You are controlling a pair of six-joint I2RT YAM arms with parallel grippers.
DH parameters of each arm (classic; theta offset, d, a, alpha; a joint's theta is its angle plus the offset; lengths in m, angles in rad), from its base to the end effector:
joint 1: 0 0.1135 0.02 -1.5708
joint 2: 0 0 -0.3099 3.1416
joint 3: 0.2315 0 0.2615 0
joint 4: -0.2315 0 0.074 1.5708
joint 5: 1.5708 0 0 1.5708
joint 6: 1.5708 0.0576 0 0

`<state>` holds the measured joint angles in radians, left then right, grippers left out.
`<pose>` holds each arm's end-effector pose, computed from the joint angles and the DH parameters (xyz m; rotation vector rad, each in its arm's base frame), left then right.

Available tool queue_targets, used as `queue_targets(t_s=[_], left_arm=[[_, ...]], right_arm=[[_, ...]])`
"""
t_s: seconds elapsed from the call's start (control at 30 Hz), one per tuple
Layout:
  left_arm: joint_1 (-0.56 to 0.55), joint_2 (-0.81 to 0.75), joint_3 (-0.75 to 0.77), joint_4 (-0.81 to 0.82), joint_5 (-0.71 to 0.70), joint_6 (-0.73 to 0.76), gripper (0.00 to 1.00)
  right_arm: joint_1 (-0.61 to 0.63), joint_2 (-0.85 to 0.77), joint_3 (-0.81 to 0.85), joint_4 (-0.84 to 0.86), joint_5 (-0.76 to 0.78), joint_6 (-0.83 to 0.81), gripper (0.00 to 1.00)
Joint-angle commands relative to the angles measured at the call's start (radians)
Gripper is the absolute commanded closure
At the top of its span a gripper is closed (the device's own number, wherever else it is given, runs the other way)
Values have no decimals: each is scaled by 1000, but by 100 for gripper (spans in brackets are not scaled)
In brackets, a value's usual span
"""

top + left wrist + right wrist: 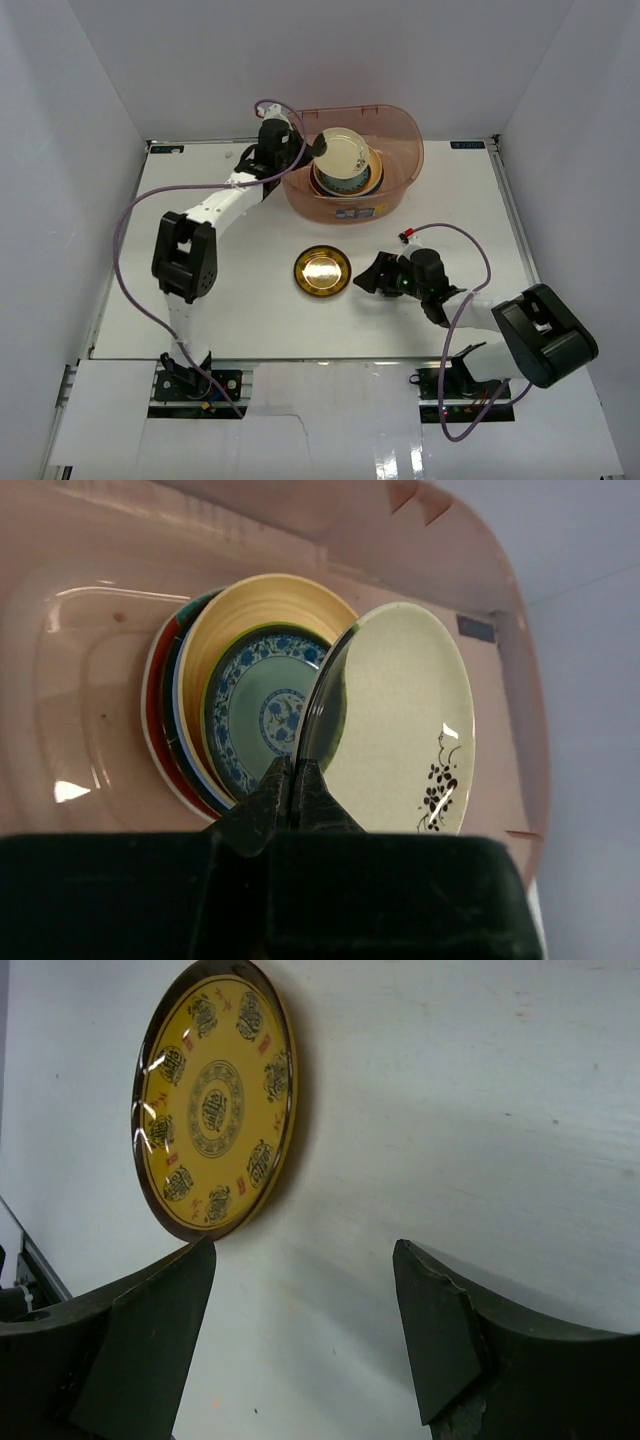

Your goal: Place the plates into the plastic bin on the countertop

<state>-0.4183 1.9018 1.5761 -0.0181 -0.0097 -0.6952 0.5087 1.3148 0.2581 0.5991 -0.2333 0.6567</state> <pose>0.4616 -0.2046 0.3376 -0.2807 1.9653 -0.7305 0.1993 0.1264 0.1637 0.0026 2.1553 0.9463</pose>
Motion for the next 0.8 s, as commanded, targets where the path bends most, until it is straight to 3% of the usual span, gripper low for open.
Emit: queue_targets(t_s=[0.0,0.03,0.1,0.13,0.17,0.2,0.3,0.43,0.53,0.57,0.67,0.77], left_arm=[[-13,83,175,-71,62,51,100],[-14,145,247,-95,66,63,100],[-16,199,309,-117,79,72,86],[-16,239,337,-143,80,82,75],[-16,253,384,-157,80,86,53],[-17,261,401,-169,83,92,41],[-16,224,397,-181,88,125,15],[-16,76,314,-183,91,171,6],[-16,-133,132,-162,112,177,3],[-17,-198,64,-151,117,178,3],[-16,-558,-306,-106,114,216,2],[-16,-769,-500,-149,42,255,2]], right_arm=[[31,82,29,123,-4,49,22],[40,121,32,140,-4,60,22],[66,159,61,153,2,76,22],[79,194,72,157,5,83,22],[85,213,84,172,6,95,22],[90,243,87,183,9,103,22],[100,305,113,209,12,138,25],[103,374,145,238,32,178,39],[105,408,150,283,32,219,65],[105,408,144,300,26,228,81],[106,329,103,327,-20,227,92],[109,212,69,235,-49,157,92]])
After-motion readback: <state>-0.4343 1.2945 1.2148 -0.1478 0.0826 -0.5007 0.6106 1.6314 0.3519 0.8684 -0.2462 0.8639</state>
